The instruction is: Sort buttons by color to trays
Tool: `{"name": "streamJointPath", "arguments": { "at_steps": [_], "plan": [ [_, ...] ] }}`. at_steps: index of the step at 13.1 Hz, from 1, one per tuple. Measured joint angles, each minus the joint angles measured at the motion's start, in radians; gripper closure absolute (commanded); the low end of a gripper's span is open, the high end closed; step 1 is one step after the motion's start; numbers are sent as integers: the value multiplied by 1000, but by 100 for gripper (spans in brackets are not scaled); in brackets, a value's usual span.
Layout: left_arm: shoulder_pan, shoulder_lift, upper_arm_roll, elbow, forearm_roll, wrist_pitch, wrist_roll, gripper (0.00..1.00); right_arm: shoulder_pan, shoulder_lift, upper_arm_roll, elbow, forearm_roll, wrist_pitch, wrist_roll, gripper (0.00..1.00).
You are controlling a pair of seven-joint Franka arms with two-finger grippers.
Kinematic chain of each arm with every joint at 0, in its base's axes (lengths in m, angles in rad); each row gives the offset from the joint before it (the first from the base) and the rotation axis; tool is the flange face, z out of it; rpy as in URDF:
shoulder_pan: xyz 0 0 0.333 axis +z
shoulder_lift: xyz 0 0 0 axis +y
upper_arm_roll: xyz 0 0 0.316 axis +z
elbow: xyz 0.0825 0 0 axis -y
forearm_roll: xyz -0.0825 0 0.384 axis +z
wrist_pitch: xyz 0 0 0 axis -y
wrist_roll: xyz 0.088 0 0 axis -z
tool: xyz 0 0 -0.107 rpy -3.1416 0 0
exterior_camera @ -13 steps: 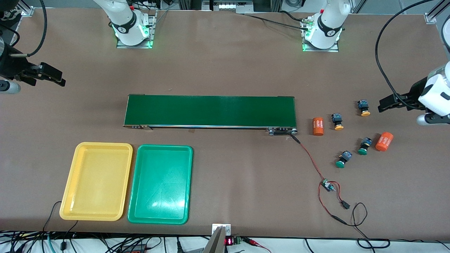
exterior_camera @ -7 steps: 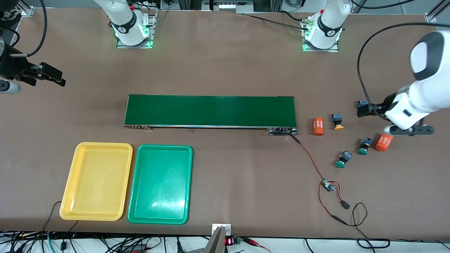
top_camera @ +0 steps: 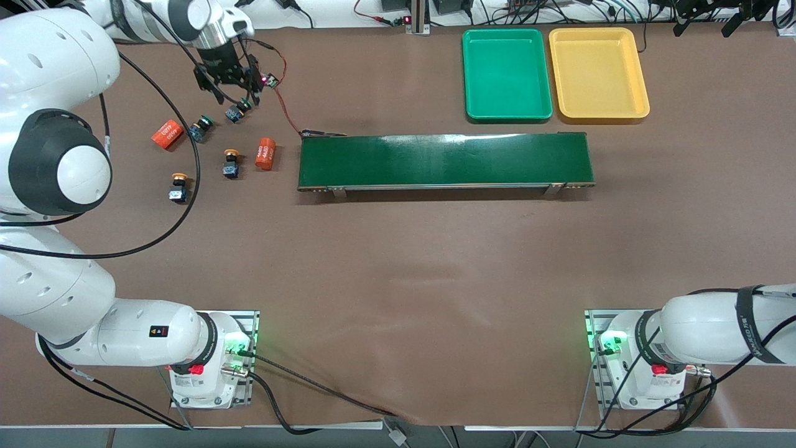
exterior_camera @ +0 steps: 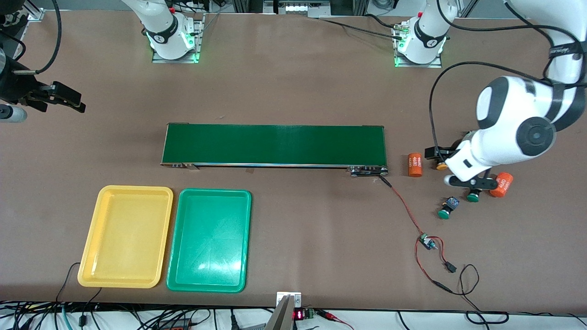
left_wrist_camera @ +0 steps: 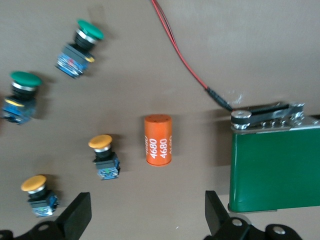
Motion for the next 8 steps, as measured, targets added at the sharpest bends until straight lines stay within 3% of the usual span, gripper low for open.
{"name": "streamJointPath", "arguments": {
  "at_steps": [5, 8],
  "plan": [
    [-1, 34, -4, -95, -47, 45, 0, 0, 0, 0, 0, 0, 0, 0, 0, 0],
    [-22, 40, -6, -229, -57, 196, -1, 0, 0, 0, 0, 0, 0, 0, 0, 0]
  ]
}}
